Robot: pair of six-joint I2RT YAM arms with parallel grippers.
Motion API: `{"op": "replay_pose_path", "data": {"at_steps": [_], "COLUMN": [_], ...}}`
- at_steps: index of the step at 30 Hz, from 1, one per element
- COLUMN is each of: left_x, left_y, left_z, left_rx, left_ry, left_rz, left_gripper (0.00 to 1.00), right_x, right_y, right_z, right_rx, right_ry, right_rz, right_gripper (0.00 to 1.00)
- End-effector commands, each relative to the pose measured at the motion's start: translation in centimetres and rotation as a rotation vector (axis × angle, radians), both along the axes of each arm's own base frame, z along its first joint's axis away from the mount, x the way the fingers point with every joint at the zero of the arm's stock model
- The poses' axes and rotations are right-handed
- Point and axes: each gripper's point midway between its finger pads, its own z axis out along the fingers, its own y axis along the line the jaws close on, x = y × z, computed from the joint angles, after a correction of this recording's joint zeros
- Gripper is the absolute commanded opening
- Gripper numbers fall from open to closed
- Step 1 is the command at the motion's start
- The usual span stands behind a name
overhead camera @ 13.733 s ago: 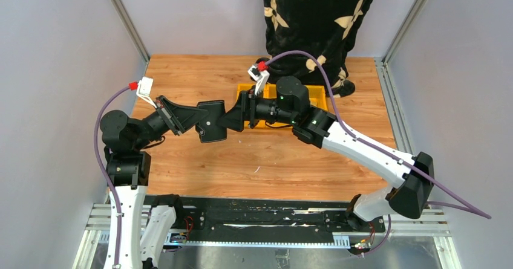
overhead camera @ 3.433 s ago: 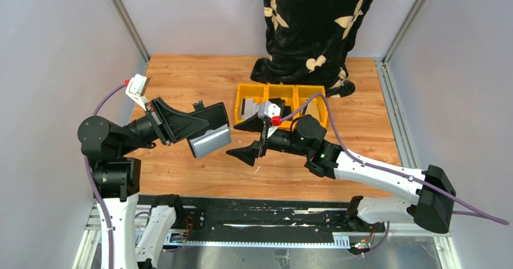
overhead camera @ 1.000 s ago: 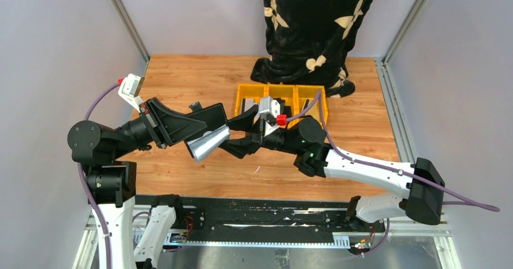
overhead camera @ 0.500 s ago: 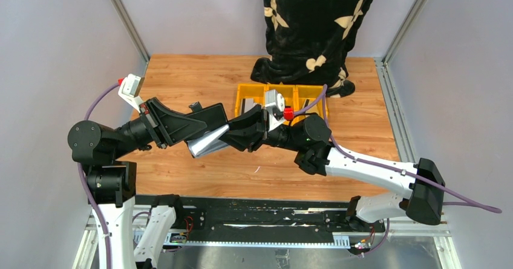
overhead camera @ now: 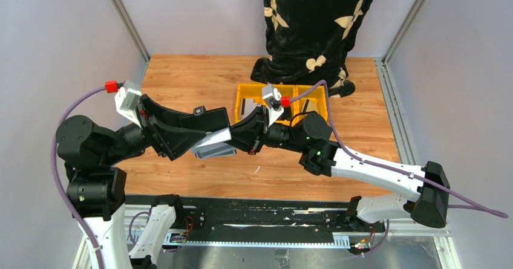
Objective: Take the credit cards out of the card holder
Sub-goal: Open the card holder.
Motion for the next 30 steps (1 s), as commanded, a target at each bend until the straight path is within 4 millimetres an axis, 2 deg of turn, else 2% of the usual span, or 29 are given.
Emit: {"op": "replay_pose_path", "data": {"at_steps": [1, 6, 11, 17, 20, 24, 27, 30], "left_x": [-0.6, -1.1, -0.6, 0.4, 0.0, 0.9, 1.5, 1.1], "left_y": [1.3, 2.5, 3.3, 3.5, 2.9, 3.2, 3.4, 2.6], "left_z": [-2.7, -5.0, -6.7, -4.7, -4.5, -4.4, -3.8, -3.5], "left_rx": [0.26, 0.426, 0.51, 0.441, 0.395, 0.361, 0.302, 0.213], "left_ry": [-0.225, -0.443, -0.516, -0.509, -0.502, -0.47, -0.423, -0.341], "left_rz": [0.049, 0.104, 0.135, 0.205, 0.181, 0.219, 0.262, 0.219], "left_gripper": [0.75, 0.81, 0.77, 0.56, 0.5, 0.32, 0.18, 0.1], "right_x": [0.1, 0.5, -0.4, -0.7, -0.9, -1.8, -2.6, -2.9], "right_y": [-1.5, -0.6, 0.4, 1.2, 1.2, 1.2, 1.2, 1.1], "right_z": [3.0, 1.8, 1.3, 0.0, -0.1, 0.2, -0.1, -0.4], "right_rx": [0.02, -0.14, -0.223, -0.258, -0.255, -0.251, -0.247, -0.23], "right_ry": [0.078, 0.179, 0.236, 0.243, 0.238, 0.219, 0.194, 0.18], "right_rz": [-0.039, -0.04, 0.031, 0.066, 0.08, 0.131, 0.181, 0.198], "right_gripper": [0.0, 0.0, 0.0, 0.0, 0.0, 0.0, 0.06, 0.09]}}
